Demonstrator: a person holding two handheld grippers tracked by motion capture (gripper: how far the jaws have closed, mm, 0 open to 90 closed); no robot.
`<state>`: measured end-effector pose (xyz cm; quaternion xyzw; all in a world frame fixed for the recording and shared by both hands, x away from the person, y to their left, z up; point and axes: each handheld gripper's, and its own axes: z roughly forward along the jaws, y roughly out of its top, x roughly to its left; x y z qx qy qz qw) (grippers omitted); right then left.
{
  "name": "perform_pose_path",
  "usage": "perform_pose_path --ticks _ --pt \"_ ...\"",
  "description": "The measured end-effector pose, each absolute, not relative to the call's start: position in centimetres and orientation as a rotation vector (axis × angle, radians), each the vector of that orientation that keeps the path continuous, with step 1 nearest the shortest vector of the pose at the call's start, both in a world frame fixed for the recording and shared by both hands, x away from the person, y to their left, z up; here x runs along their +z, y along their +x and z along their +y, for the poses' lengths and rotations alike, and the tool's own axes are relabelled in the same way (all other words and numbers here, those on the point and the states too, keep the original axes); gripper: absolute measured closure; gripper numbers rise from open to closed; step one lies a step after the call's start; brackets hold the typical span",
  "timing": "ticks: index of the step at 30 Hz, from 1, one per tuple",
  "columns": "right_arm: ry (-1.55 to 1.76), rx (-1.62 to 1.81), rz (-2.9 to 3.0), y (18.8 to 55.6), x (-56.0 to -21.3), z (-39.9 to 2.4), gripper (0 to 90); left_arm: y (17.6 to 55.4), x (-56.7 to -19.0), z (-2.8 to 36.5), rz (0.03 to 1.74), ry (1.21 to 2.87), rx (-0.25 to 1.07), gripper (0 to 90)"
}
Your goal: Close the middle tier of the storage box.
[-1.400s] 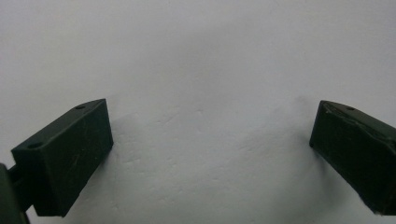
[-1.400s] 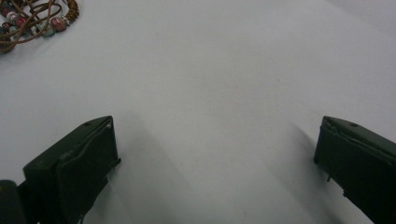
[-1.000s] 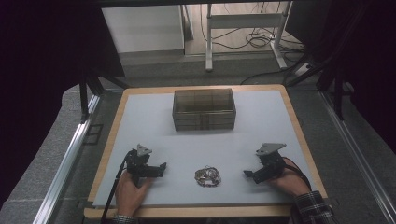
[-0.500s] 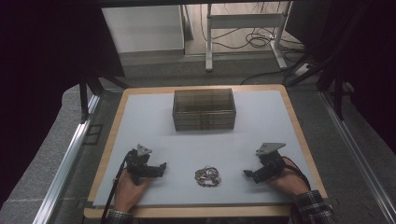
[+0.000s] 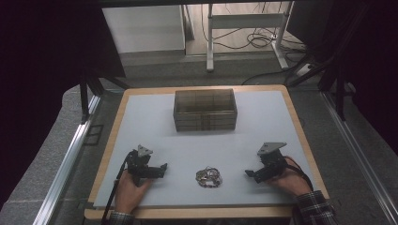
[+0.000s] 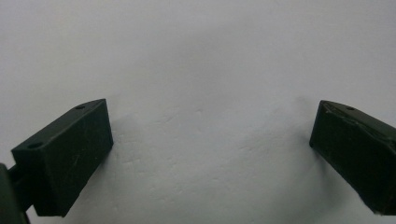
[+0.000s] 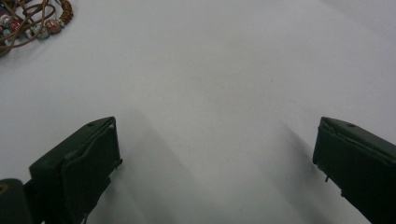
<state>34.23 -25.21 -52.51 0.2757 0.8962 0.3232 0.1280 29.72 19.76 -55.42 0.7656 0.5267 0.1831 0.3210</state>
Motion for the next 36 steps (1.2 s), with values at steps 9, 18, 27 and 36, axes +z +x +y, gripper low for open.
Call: perform_pose_path --ticks 9,18,27,36 --pt "0.806 0.962 2.620 34.2 -52.3 -25.0 1.7 29.7 -55.4 19.8 1.384 2.011 0.481 0.0" --pt "0.818 0.970 2.625 34.3 -52.2 -24.9 2.1 29.7 -55.4 19.8 1.383 2.011 0.481 0.0" --pt "0.791 0.958 2.634 34.2 -51.7 -24.4 5.6 29.7 -55.4 19.8 1.384 2.010 0.481 0.0" --pt "0.794 0.956 2.639 34.3 -51.0 -24.1 12.7 29.7 -55.4 19.8 1.382 2.017 0.480 0.0"
